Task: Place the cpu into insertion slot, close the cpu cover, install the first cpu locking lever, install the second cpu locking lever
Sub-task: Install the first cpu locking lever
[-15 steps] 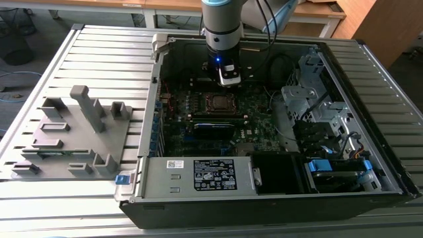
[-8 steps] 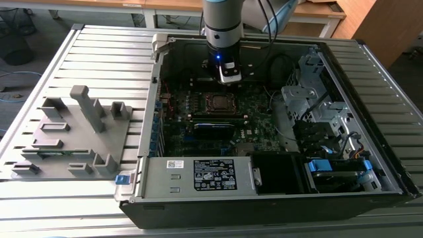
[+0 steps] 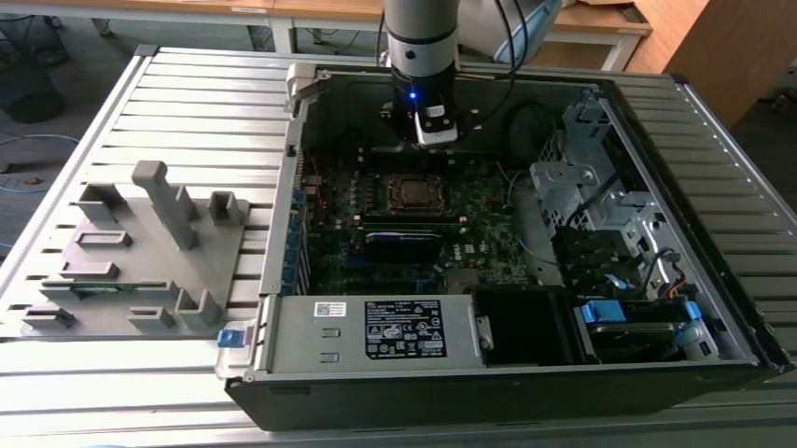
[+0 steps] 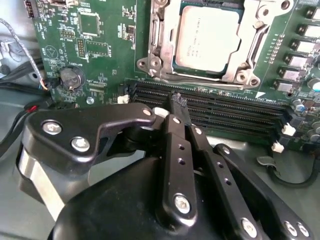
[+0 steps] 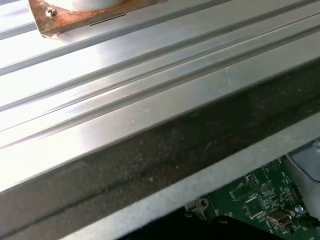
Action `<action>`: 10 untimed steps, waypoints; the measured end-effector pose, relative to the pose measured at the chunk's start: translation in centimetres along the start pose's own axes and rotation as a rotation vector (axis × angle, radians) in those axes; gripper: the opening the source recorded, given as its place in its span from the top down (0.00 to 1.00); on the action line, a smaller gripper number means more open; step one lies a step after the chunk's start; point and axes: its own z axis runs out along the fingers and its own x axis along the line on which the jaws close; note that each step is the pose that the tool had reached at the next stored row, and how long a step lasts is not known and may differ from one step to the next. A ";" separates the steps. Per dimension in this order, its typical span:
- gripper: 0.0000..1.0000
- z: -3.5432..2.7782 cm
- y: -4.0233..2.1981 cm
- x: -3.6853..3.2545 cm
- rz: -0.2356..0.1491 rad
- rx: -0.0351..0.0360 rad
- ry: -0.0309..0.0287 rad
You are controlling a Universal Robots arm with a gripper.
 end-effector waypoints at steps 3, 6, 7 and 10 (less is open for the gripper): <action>0.89 0.00 0.00 0.00 0.000 -0.0002 -0.0001; 0.89 -0.01 0.00 0.00 0.000 0.0000 0.0000; 0.89 -0.01 0.00 0.00 0.000 0.0000 0.0000; 0.89 0.00 0.00 0.00 -0.001 0.0112 -0.0015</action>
